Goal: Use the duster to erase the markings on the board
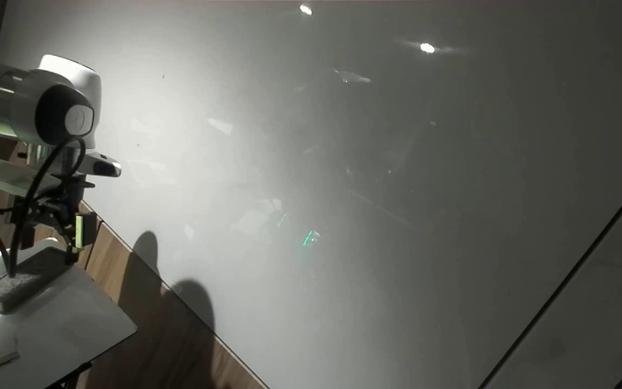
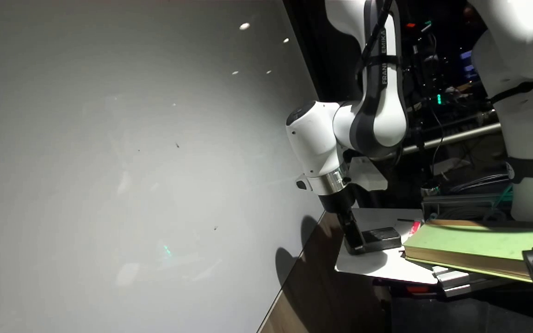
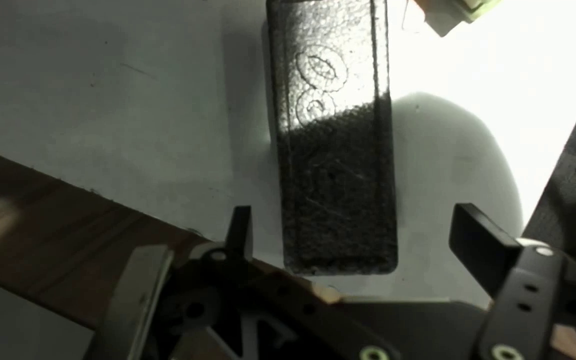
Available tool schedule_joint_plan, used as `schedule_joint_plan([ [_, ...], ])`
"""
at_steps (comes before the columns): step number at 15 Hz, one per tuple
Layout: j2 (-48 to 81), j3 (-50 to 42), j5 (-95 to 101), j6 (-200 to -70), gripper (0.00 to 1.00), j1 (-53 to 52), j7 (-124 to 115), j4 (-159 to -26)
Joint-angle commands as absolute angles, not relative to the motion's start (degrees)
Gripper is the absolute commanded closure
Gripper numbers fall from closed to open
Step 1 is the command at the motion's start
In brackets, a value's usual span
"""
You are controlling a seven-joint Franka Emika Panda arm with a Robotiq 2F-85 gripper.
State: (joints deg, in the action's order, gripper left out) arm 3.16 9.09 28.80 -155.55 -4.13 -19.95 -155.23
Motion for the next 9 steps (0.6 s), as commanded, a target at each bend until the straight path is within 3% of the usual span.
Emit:
schedule_joint_plan([
  [1, 6.6, 7.8, 32.6, -157.2, 0.05, -3.7, -21.7, -152.9],
  [2, 7.1, 7.6, 33.2, -157.2, 0.26, -3.8, -22.0, -152.5],
  [4, 8.1, 7.1, 33.9, -157.3, 0.31, -3.9, -22.1, -151.6],
  [9, 9.2, 6.7, 33.8, -155.8, 0.68, -4.1, -21.9, -148.6],
])
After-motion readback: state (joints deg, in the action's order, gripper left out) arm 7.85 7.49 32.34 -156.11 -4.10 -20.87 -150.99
